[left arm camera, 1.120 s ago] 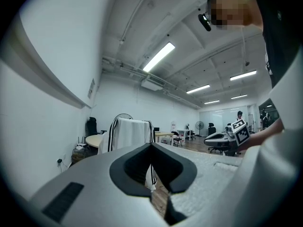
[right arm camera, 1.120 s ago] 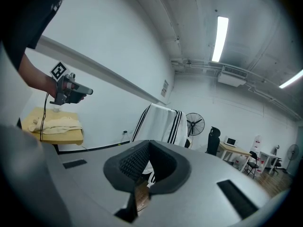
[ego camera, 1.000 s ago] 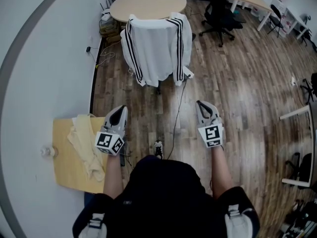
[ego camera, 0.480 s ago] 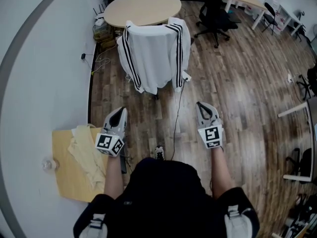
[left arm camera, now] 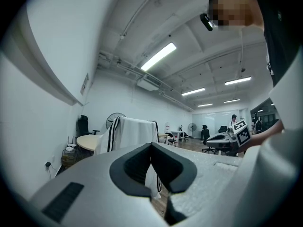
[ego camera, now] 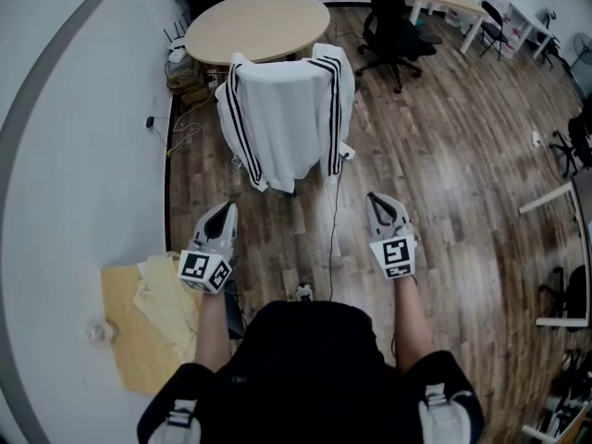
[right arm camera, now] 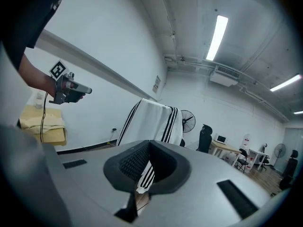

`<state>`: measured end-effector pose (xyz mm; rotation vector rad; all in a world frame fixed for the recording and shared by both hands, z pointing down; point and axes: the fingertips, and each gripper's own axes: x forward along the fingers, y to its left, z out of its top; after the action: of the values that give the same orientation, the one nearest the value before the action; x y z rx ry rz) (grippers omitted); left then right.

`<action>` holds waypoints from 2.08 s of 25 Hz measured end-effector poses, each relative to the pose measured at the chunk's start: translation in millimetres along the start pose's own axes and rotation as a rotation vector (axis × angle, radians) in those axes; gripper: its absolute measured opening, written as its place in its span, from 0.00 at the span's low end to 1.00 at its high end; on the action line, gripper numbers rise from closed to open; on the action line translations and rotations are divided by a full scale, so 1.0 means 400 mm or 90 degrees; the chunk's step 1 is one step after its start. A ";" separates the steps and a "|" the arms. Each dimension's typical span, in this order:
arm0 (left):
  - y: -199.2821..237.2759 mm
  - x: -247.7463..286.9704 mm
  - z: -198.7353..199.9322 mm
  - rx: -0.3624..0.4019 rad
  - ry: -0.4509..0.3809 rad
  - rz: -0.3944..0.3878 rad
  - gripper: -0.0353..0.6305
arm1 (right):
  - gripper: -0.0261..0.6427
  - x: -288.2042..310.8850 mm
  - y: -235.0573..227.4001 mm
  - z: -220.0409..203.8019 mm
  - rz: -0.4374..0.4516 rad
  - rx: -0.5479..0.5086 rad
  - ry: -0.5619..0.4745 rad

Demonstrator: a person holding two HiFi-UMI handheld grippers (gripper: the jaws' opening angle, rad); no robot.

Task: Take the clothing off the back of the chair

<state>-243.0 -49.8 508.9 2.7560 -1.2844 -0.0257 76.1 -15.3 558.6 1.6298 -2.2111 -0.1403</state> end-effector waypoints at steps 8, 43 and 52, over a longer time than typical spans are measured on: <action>0.050 0.026 -0.004 -0.004 -0.001 -0.019 0.05 | 0.03 0.027 0.013 0.007 -0.020 -0.005 0.009; 0.134 0.056 -0.022 -0.019 0.000 -0.017 0.05 | 0.03 0.103 0.034 -0.005 -0.010 -0.009 0.040; 0.144 0.102 -0.026 -0.019 0.006 -0.011 0.05 | 0.03 0.133 0.003 -0.031 -0.005 -0.003 0.047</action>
<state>-260.3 -116.9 525.9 2.7390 -1.2464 -0.0322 66.2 -62.9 583.4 1.6154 -2.1480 -0.0871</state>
